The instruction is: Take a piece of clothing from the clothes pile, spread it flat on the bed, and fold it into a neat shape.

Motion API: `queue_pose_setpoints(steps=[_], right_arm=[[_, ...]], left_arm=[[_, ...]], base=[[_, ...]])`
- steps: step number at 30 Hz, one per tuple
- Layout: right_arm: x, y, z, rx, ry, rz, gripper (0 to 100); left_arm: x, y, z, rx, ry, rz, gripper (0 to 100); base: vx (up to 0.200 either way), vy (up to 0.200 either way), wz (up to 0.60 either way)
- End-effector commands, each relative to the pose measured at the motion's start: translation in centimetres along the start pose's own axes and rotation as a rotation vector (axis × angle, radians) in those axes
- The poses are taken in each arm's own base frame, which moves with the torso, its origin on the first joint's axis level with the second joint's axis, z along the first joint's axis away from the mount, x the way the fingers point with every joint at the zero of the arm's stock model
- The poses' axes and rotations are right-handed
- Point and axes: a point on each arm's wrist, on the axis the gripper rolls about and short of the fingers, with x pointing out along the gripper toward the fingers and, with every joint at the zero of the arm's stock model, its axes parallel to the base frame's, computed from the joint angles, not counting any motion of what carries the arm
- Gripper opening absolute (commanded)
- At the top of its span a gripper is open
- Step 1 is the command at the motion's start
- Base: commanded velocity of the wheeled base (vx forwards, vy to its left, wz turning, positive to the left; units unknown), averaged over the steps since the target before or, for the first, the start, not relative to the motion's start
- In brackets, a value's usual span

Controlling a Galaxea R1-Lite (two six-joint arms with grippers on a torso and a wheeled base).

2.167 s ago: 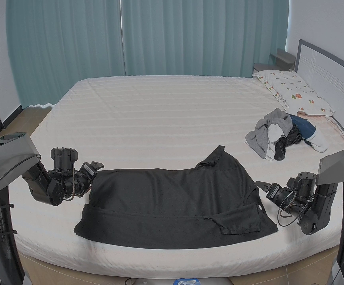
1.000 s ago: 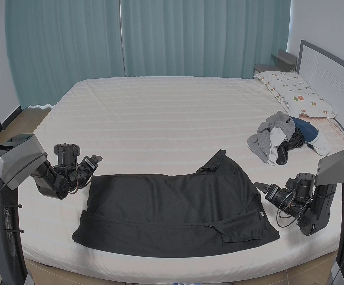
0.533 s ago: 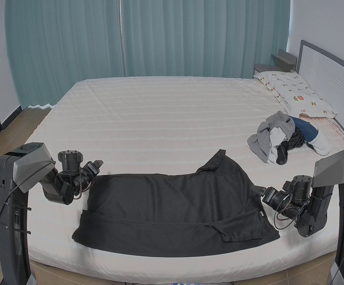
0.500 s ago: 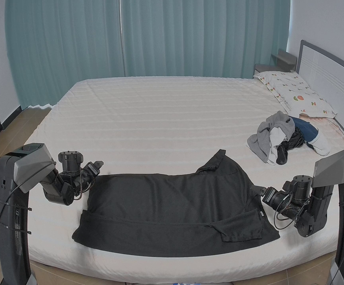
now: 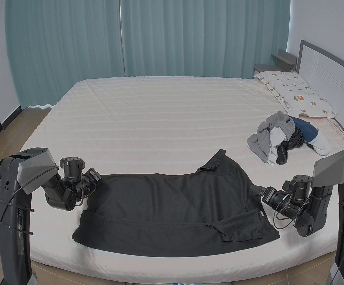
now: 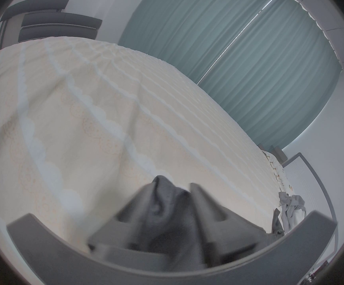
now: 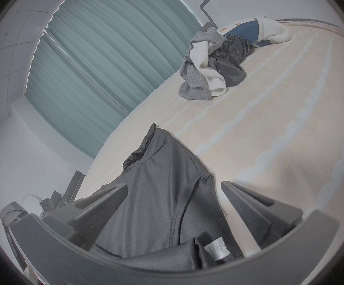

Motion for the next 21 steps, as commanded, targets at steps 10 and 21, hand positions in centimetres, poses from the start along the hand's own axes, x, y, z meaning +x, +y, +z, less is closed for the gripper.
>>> queue_pose_setpoints(steps=[10, 21], right_arm=[[2.1, 3.3, 0.1, -0.053, 0.003, 0.007, 100], [7.8, 6.3, 4.9, -0.068, -0.026, -0.026, 100]], left_arm=[[-0.5, -0.1, 0.7, -0.059, -0.068, -0.010, 0], [-1.1, 0.1, 0.3, -0.100, -0.050, 0.006, 0]], base=[[0.000, 0.000, 0.00], [0.000, 0.000, 0.00]])
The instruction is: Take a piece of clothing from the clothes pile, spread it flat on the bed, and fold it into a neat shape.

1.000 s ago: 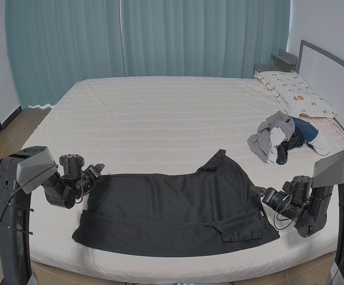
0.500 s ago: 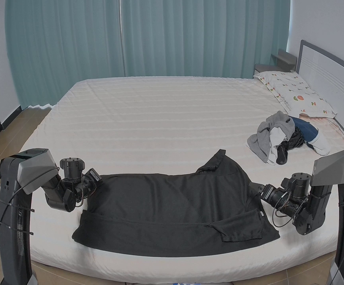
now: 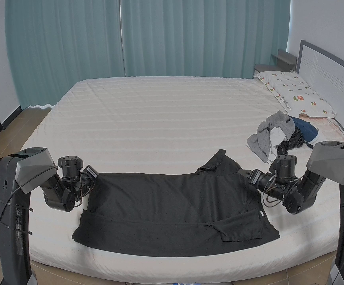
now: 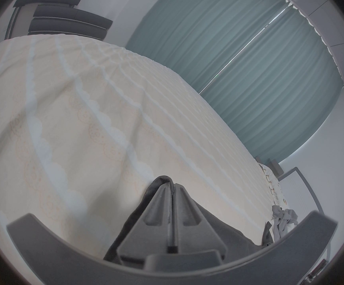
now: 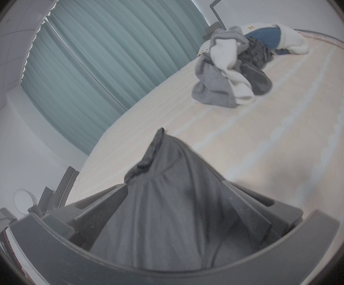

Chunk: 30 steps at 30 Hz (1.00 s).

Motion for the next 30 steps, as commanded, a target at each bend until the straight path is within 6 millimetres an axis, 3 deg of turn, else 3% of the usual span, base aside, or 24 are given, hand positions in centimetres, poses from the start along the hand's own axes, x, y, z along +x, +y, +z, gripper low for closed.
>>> queue_pose_setpoints(steps=[1, 12, 30], right_arm=[[3.6, 1.5, 2.5, -0.020, -0.037, 0.012, 100], [9.5, -0.4, 2.1, -0.101, -0.010, 0.031, 100], [10.6, -1.5, 1.8, -0.084, 0.004, 0.020, 100]], left_arm=[[-0.4, 0.3, -0.3, -0.013, 0.012, 0.015, 0], [-0.7, 0.8, -0.9, -0.016, 0.032, 0.038, 0], [-0.9, 1.0, -1.0, -0.017, 0.040, 0.043, 0]], base=[[0.000, 0.000, 0.00], [0.000, 0.000, 0.00], [0.000, 0.000, 0.00]])
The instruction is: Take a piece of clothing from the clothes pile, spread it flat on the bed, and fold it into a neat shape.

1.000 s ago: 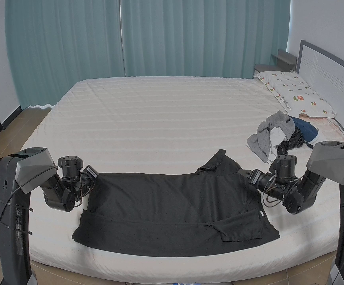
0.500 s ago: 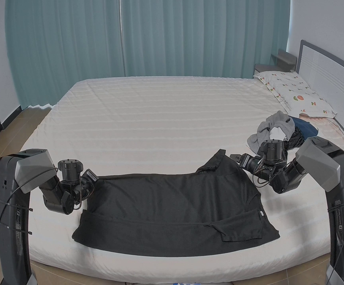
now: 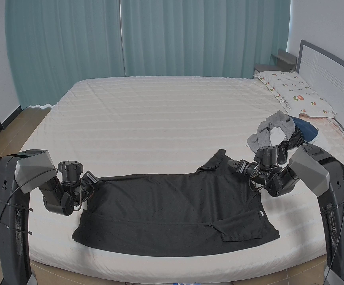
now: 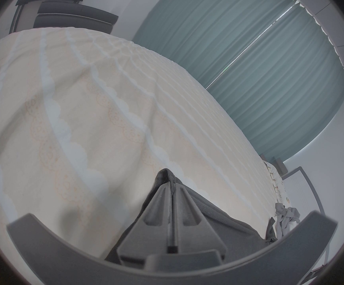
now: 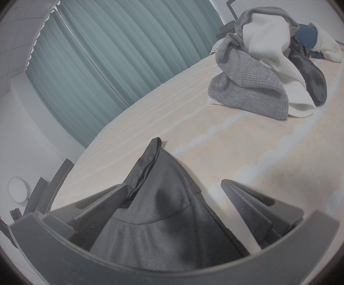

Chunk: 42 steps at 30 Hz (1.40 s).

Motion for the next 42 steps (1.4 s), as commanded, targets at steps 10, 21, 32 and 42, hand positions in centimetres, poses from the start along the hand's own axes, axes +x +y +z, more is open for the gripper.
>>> queue_pose_setpoints(steps=[10, 21, 32, 42], right_arm=[[0.0, -1.2, -0.2, 0.018, -0.001, -0.017, 0], [-2.1, -1.7, 1.7, 0.056, -0.061, 0.003, 0], [-3.3, -1.3, 2.4, 0.042, -0.098, 0.044, 0], [-4.4, -0.8, 2.9, 0.035, -0.119, 0.060, 0]], left_arm=[[0.0, -0.1, 0.1, -0.001, -0.002, -0.002, 0], [-0.6, -0.4, 0.8, -0.004, -0.018, -0.010, 0], [-1.7, -0.8, 3.4, -0.020, -0.078, -0.025, 0], [-1.9, -0.6, 3.3, -0.022, -0.074, -0.016, 0]], base=[[0.000, 0.000, 0.00], [0.000, 0.000, 0.00], [0.000, 0.000, 0.00], [0.000, 0.000, 0.00]])
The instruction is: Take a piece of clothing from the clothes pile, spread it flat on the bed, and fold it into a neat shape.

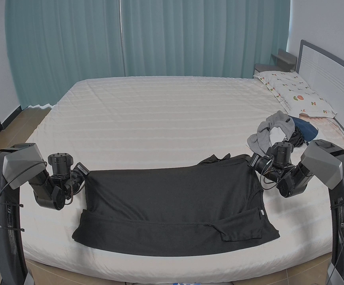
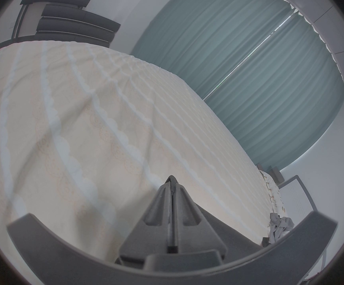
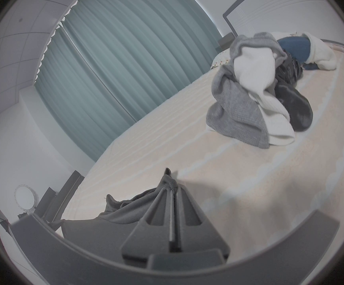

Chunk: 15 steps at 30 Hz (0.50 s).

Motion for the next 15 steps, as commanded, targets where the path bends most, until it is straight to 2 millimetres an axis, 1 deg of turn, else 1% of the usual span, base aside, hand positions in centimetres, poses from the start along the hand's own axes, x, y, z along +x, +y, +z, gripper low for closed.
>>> queue_pose_setpoints(steps=[1, 3, 5, 8, 11, 14, 15], right_arm=[[-0.62, 0.39, 0.12, -0.003, 0.004, 0.002, 0], [-0.67, 0.52, 0.04, -0.007, 0.005, 0.007, 0], [-0.80, 0.84, 0.47, -0.002, -0.011, 0.027, 0], [-1.14, 0.94, 0.33, -0.005, 0.001, 0.037, 0], [-1.35, 1.25, 0.76, -0.003, -0.013, 0.048, 0], [-1.39, 1.05, 0.43, -0.003, -0.005, 0.043, 0], [-1.42, 1.15, 0.71, -0.003, -0.013, 0.048, 0]], left_arm=[[-0.11, -0.11, 0.13, 0.000, -0.004, -0.002, 0], [-0.12, -0.14, 0.24, -0.001, -0.007, -0.004, 0], [-0.19, -0.26, 0.36, -0.003, -0.010, -0.007, 0], [-0.27, -0.35, 0.53, -0.004, -0.013, -0.011, 0], [-0.31, -0.32, 0.59, -0.003, -0.015, -0.009, 0], [-0.28, -0.28, 0.55, -0.003, -0.013, -0.008, 0], [-0.27, -0.31, 0.58, -0.003, -0.015, -0.009, 0]], base=[[0.000, 0.000, 0.00], [0.000, 0.000, 0.00], [0.000, 0.000, 0.00], [0.000, 0.000, 0.00], [0.000, 0.000, 0.00], [0.000, 0.000, 0.00], [0.000, 0.000, 0.00]])
